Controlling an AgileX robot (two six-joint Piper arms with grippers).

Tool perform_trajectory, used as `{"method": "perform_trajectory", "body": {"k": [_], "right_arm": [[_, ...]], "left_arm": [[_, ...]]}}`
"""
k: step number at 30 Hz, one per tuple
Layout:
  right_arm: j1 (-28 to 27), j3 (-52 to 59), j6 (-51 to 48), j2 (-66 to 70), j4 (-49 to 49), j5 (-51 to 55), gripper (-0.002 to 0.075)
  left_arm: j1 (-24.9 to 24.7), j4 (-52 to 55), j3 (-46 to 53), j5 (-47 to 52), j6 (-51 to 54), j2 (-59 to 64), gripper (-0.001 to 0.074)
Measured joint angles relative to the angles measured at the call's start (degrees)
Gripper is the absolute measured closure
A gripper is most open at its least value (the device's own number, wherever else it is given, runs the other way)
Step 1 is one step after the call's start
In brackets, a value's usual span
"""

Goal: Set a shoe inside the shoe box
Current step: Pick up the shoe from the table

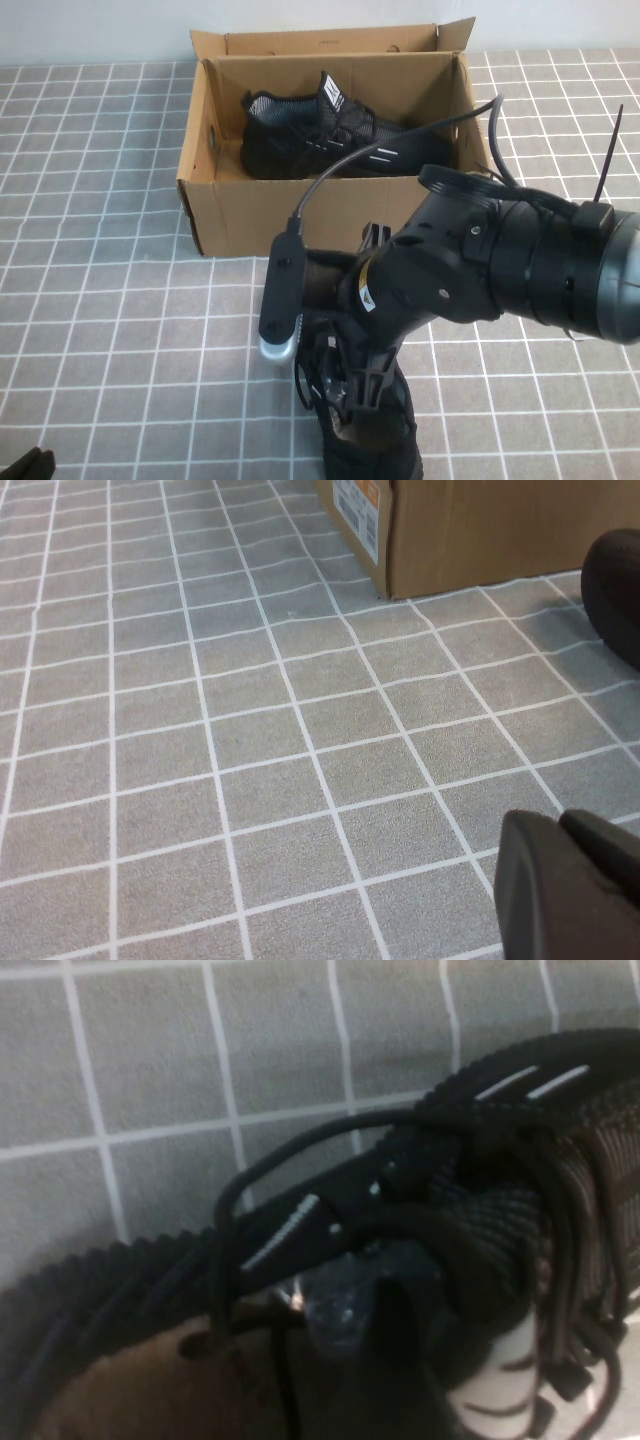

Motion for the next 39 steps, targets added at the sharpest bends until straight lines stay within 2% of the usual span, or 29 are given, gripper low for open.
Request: {"method": "perform_trajectory", "body": {"k": [9, 19, 24, 28, 34, 39], "right_arm": [[0.0, 0.0, 0.0, 0.0, 2.6, -0.5, 0.0386], [0.0, 0.0, 0.0, 0.0, 2.8, 1.7, 0.0692], [0.0, -0.2, 0.0, -0.4, 2.6, 3.1, 0.0708], [0.0, -2.6, 0.0, -3.2, 2.5, 10.1, 0.0711], [0.0, -13.3, 0.0, -9.3, 2.7, 21.4, 0.0711], [0.0, -23.4, 0.0, -10.1, 2.7, 25.9, 0.0711]], "left_arm": [[0.0, 0.0, 0.0, 0.0, 0.0, 0.0, 0.0736], [0.0, 0.0, 0.0, 0.0, 0.0, 0.0, 0.0736], [0.0, 0.0, 0.0, 0.0, 0.0, 0.0, 0.0736], [0.0, 0.0, 0.0, 0.0, 0.0, 0.0, 0.0736], [0.0, 0.0, 0.0, 0.0, 0.0, 0.0, 0.0736], [0.0, 0.0, 0.0, 0.0, 0.0, 0.0, 0.0736]]}}
